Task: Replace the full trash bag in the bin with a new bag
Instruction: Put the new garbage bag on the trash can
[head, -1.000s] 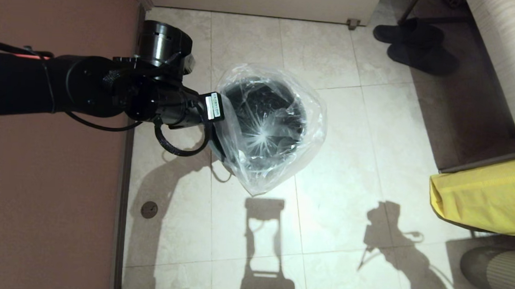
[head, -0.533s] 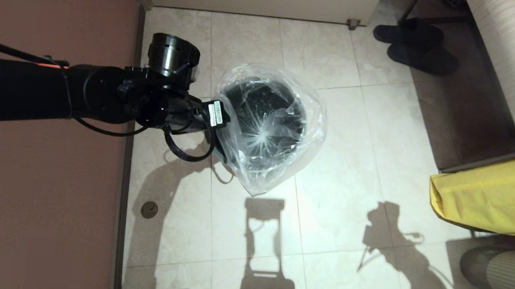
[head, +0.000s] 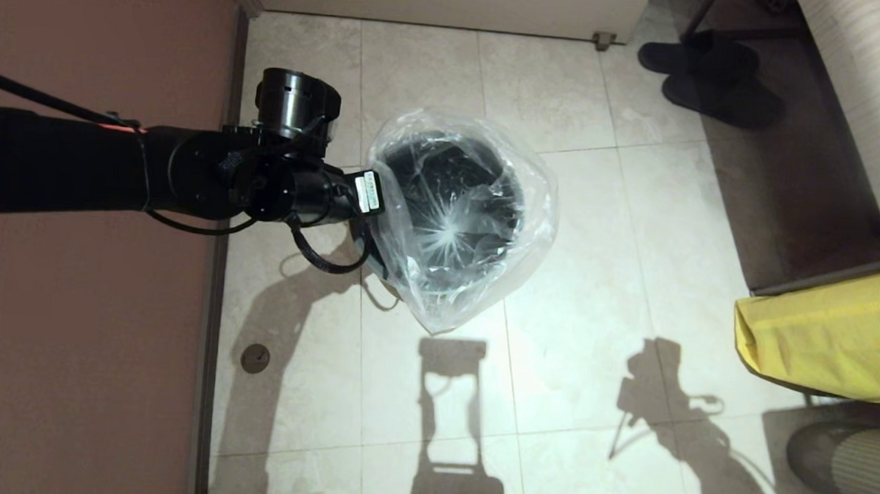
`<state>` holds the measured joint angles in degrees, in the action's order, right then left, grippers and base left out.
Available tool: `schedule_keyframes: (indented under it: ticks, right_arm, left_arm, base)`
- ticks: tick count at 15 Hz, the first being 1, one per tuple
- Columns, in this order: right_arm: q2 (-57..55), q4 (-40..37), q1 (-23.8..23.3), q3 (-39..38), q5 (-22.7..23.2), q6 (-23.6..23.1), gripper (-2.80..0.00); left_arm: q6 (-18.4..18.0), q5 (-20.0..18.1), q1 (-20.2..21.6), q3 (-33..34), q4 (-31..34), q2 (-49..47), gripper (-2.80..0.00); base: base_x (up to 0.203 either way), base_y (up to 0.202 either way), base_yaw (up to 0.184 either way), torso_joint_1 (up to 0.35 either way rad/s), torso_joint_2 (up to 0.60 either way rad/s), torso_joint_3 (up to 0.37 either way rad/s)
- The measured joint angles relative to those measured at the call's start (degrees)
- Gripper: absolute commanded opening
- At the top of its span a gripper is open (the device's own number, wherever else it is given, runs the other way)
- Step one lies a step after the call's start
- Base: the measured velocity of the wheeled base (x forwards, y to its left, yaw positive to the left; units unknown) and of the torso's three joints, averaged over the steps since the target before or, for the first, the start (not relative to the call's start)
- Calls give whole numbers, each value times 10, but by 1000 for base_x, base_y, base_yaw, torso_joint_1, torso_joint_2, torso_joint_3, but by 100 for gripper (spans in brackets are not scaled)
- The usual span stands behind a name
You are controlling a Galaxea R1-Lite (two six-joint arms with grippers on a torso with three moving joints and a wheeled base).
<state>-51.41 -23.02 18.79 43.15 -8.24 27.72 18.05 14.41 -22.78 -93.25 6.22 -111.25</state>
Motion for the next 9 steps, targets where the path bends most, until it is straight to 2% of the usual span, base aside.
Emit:
schedule_keyframes:
  ticks: [6, 9]
  right_arm:
    - [2, 0, 0, -8, 0, 0, -280]
    - [3, 0, 1, -12, 1, 0, -280]
  left_arm:
    - [0, 1, 5, 5, 5, 15, -280]
    - [-10, 1, 13, 50, 3, 37, -280]
  base:
    - [0, 0, 0, 0, 0, 0]
    - [0, 0, 0, 0, 0, 0]
